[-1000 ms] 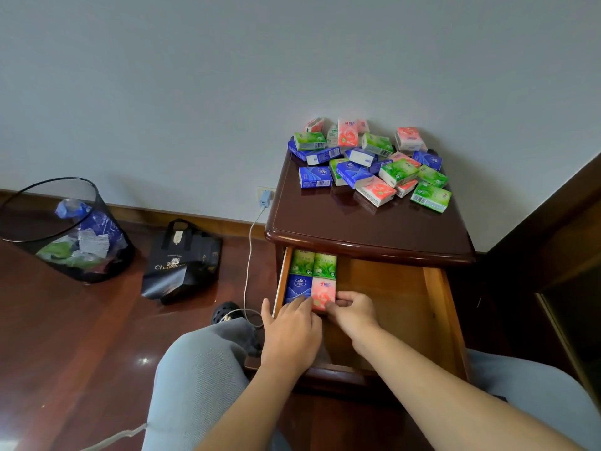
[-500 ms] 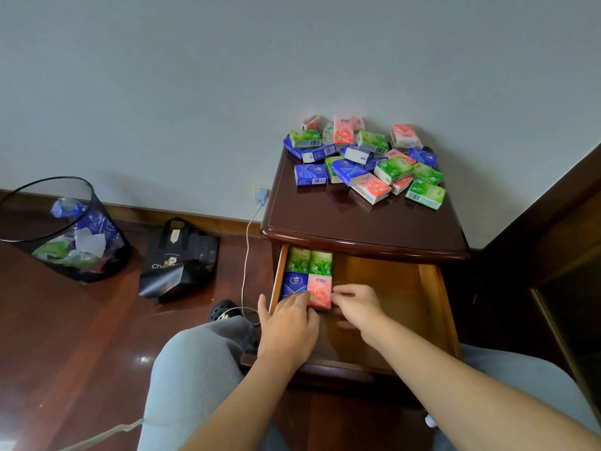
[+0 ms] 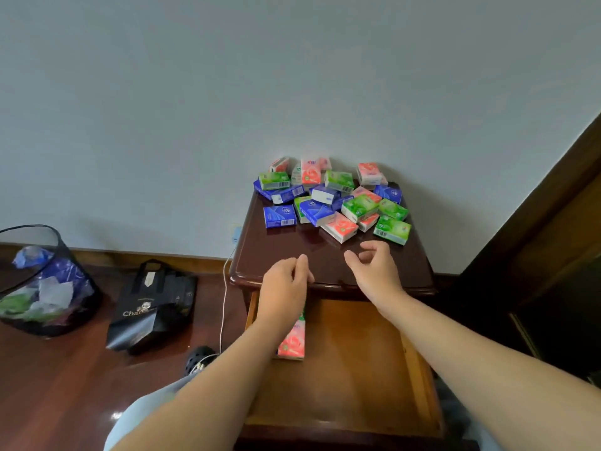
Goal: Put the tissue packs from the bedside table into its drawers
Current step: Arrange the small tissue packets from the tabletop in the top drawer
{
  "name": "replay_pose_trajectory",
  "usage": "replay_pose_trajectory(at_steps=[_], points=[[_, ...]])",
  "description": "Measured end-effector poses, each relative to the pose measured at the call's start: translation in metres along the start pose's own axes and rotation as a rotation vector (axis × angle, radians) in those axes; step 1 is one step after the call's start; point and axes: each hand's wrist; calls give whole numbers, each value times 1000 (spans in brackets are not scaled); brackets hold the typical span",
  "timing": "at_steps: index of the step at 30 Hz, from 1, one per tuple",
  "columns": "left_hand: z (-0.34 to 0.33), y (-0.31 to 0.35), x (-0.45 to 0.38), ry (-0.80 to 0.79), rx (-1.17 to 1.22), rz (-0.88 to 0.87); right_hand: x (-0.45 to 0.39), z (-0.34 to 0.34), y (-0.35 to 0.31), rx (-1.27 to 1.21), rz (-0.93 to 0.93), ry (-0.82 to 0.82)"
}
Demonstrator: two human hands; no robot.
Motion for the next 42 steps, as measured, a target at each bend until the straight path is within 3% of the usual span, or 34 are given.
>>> replay_pose_trajectory(at_steps=[5,9,12,16,26,32,37,42], points=[[-22,3,-53,51,259,143,-31,-7,9,-174,-65,81],[-41,-9,-80,92,414,249,-49,-24,15,25,245,443],[-50,-19,-91,129,461,240,-70,-30,9,157,367,564],[-54,-15,-110,130,588,282,-97,-32,7,312,303,518],[-75,-8,-129,156,531,246,-110,-37,11,344,246,478],[-60,-12,-105,177,601,230,-100,-29,10,166,411,540],[-36,-15,-64,216,708,281,-54,-15,13,58,610,441],[-9,-19,-9,202,722,317,14,0,19,-298,359,253]])
Point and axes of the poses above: each hand's wrist, its own x-axis away from the middle knuckle, its own z-axis out of the back of the hand, y = z × x, and after that the axes turned 9 degrees about x, right-handed
